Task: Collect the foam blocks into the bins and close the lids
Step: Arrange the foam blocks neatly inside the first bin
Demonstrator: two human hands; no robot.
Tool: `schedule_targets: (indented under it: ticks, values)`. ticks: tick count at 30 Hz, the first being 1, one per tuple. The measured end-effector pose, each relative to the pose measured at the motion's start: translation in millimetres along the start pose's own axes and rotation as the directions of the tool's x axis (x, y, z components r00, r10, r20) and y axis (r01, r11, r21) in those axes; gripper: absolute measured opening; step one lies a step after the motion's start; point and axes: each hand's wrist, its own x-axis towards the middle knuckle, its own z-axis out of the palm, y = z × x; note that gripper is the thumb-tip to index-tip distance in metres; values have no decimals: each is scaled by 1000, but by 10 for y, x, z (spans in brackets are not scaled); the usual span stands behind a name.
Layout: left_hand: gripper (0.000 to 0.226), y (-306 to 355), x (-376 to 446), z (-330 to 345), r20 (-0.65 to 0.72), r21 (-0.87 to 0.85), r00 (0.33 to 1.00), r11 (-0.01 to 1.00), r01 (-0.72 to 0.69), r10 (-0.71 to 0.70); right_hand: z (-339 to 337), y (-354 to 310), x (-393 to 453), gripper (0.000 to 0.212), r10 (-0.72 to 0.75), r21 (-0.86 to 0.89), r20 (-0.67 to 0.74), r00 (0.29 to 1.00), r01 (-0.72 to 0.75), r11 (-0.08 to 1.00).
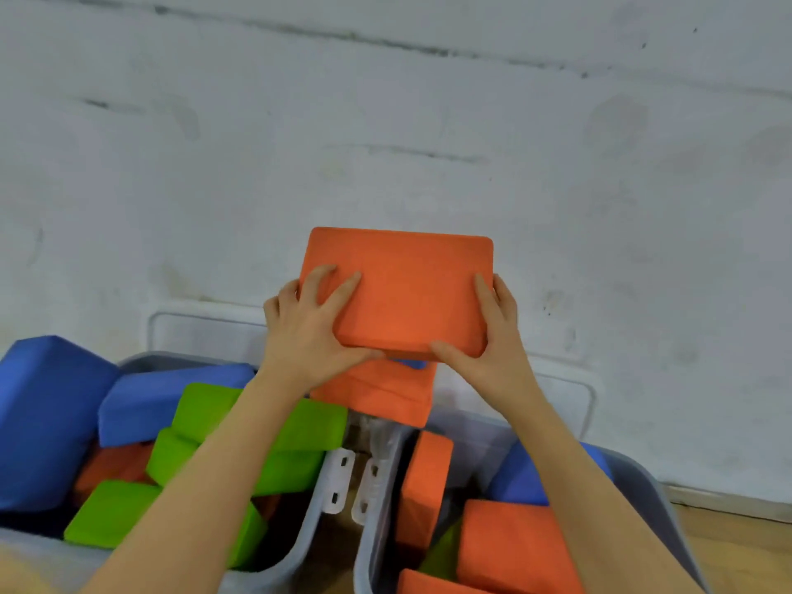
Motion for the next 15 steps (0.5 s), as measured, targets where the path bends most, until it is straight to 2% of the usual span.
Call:
schedule_targets:
  ticks: [3, 7, 9, 12, 15]
  values:
    - [93, -114, 258, 142, -10, -72, 1000, 997, -1, 0, 71, 165, 293, 87, -44, -48, -2, 999, 43, 998]
    - [87, -204, 551, 388, -33, -99, 999, 995, 2, -5, 298, 396, 548, 46, -89, -75, -205, 975, 75, 994]
    - [84, -233, 677, 509, -20, -108, 1000, 994, 17, -20, 419, 478, 637, 36, -32, -70, -244, 969, 15, 997]
    - [75, -281, 737, 746, -45, -33, 998, 998, -54, 52, 562, 631, 725, 30, -7, -95, -211, 977, -14, 995]
    - [68, -227, 690, 943, -43, 85, 999, 996, -9, 13, 645, 735, 773, 39, 66, -260, -127, 990, -98, 961]
